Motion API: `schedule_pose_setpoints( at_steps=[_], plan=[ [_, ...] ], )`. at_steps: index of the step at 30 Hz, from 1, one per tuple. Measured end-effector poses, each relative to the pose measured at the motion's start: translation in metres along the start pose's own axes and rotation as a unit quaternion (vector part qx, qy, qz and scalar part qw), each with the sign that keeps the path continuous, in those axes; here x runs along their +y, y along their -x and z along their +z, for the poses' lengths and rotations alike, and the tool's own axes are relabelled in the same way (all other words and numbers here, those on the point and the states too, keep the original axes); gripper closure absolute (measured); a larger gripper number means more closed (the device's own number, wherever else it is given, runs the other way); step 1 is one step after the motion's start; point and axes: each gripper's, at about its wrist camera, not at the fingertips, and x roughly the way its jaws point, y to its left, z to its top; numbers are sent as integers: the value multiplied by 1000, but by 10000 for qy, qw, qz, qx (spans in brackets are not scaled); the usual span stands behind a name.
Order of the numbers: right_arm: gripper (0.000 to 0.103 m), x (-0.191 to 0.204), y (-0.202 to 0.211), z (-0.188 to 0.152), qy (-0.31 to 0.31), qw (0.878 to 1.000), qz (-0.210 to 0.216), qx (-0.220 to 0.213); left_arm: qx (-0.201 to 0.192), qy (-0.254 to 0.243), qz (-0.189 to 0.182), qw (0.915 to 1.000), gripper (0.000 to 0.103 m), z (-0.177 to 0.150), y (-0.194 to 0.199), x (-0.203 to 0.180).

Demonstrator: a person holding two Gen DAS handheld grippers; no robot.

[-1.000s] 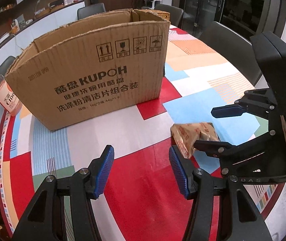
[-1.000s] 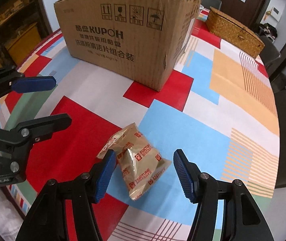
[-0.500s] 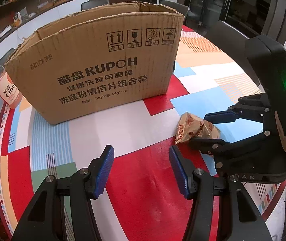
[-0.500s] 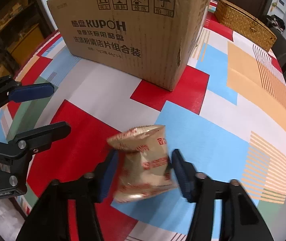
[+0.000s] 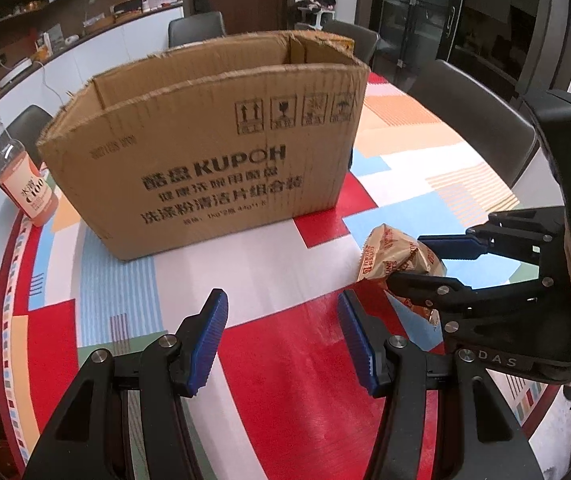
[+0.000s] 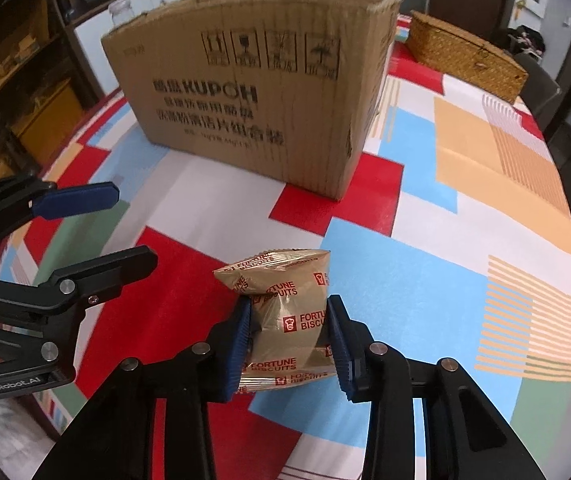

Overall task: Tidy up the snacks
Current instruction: 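Carry the biscuit bag into the cardboard box and open the right tool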

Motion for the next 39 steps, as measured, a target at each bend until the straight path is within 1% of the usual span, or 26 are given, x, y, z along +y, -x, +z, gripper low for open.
schedule_pose_setpoints(
  at_steps=[4, 8, 12, 19, 21, 22, 31, 39],
  plan=[
    [65, 3, 13, 3, -183, 9995, -44, -241, -206, 33, 24, 9998, 47, 4, 14, 5],
    [65, 10, 31, 8, -337, 9976, -130, -586, -462, 73, 74, 9989, 47, 10, 32, 12],
    [65, 18, 49, 14, -395, 9948, -191, -919, -786, 56, 187, 9967, 47, 16, 54, 18],
    [65, 27, 79, 30, -460, 9874, -279, -1487, -1202, 113, 323, 9922, 47, 27, 82, 30],
    [65, 28, 85, 36, -480, 9850, -316, -1627, -1331, 139, 437, 9900, 41, 32, 89, 36],
    [65, 29, 87, 40, -493, 9837, -326, -1697, -1375, 150, 474, 9893, 41, 33, 90, 37],
    [65, 35, 97, 77, -496, 9762, -360, -2080, -1685, 190, 783, 9824, 37, 58, 103, 62],
    [65, 35, 91, 113, -472, 9743, -471, -2153, -1697, 322, 839, 9814, 35, 82, 97, 82]
  ],
)
